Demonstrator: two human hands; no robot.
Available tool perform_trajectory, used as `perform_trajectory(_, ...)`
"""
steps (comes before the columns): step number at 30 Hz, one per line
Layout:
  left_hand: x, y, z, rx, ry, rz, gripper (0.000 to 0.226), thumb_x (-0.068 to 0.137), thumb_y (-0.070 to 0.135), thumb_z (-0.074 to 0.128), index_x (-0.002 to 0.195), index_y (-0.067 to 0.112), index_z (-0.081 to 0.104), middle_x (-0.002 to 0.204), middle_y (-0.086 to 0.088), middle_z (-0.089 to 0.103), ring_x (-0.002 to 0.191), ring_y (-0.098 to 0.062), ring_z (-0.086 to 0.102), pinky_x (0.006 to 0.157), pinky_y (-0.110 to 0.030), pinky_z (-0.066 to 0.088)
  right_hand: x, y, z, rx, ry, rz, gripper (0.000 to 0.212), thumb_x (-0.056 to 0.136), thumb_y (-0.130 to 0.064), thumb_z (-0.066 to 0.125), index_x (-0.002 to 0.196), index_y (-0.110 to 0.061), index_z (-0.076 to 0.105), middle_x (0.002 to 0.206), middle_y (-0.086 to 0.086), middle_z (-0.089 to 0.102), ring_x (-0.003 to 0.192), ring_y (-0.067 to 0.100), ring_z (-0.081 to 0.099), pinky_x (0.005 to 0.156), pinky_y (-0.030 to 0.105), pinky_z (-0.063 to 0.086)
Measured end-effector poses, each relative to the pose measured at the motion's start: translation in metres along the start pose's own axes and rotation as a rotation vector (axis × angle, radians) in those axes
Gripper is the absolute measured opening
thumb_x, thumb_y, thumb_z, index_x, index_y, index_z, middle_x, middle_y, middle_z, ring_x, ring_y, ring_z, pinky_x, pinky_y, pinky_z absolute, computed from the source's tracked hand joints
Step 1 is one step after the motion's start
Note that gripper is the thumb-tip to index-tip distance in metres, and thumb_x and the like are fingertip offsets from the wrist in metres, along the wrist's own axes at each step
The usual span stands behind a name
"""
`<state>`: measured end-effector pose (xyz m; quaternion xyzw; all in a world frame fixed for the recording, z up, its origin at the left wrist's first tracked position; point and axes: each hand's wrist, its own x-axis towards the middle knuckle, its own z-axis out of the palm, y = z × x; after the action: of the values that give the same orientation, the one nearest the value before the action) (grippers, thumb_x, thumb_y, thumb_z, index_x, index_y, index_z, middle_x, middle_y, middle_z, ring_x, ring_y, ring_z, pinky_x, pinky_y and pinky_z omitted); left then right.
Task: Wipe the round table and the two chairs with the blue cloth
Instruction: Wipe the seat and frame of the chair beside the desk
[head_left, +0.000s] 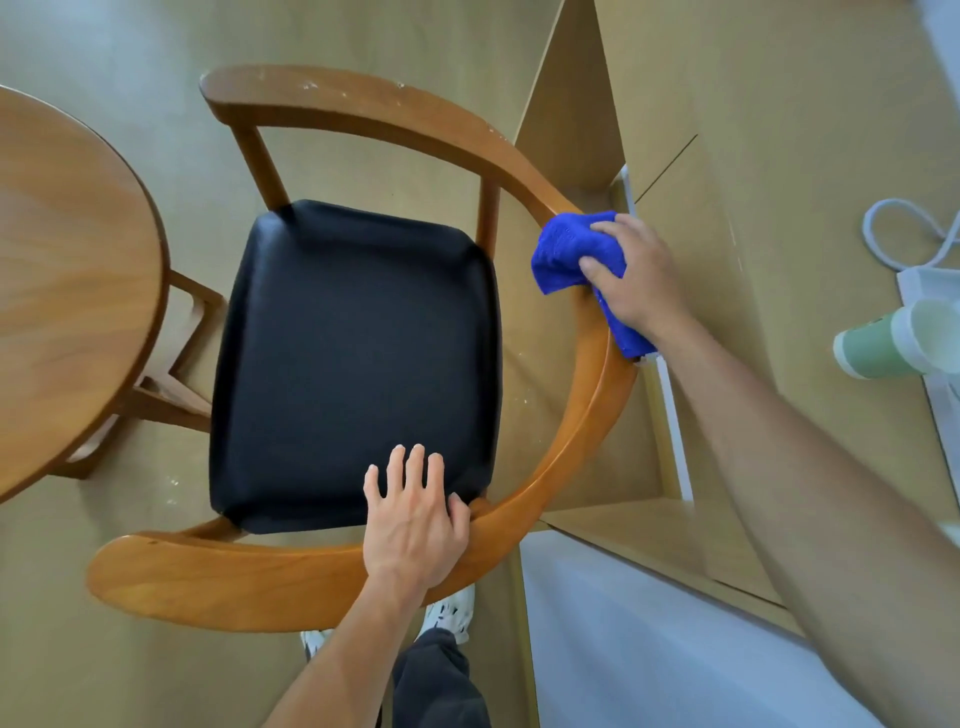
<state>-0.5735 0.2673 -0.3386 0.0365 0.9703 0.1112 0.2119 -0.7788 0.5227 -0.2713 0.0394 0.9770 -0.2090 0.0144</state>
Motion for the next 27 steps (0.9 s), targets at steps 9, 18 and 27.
perform_trajectory(9, -0.001, 0.000, -0.001, -0.025, -0.005, -0.019, 0.053, 0.084, 0.038, 0.042, 0.125, 0.010, 0.060, 0.133, -0.012, 0.059, 0.128, -0.032, 0.049, 0.106, -0.056, 0.038, -0.075, -0.012, 0.027, 0.078, 0.355, 0.181, 0.043, 0.094, -0.030, 0.056, 0.133, -0.011, 0.051, 0.146, 0.012, 0.039, 0.132, 0.029, 0.040, 0.107, 0.036, 0.032)
perform_trajectory(18, 0.000, -0.003, 0.003, -0.072, -0.096, -0.039, 0.061, 0.090, 0.052, 0.029, 0.145, 0.026, 0.035, 0.154, 0.004, 0.031, 0.145, -0.017, 0.020, 0.118, -0.041, 0.016, 0.002, -0.020, 0.018, -0.273, 0.084, 0.023, 0.045, 0.094, -0.034, 0.052, 0.135, -0.016, 0.048, 0.147, 0.011, 0.037, 0.124, 0.034, 0.041, 0.105, 0.043, 0.031)
perform_trajectory(27, 0.072, 0.015, -0.054, -0.220, -0.038, -0.004, 0.055, 0.096, 0.040, 0.038, 0.147, 0.026, 0.026, 0.159, 0.008, 0.015, 0.148, -0.016, 0.004, 0.118, -0.034, 0.011, 0.045, -0.011, 0.008, -0.016, -0.147, -0.024, 0.067, 0.082, -0.036, 0.069, 0.139, -0.021, 0.036, 0.154, -0.001, 0.023, 0.128, 0.024, 0.041, 0.097, 0.032, 0.034)
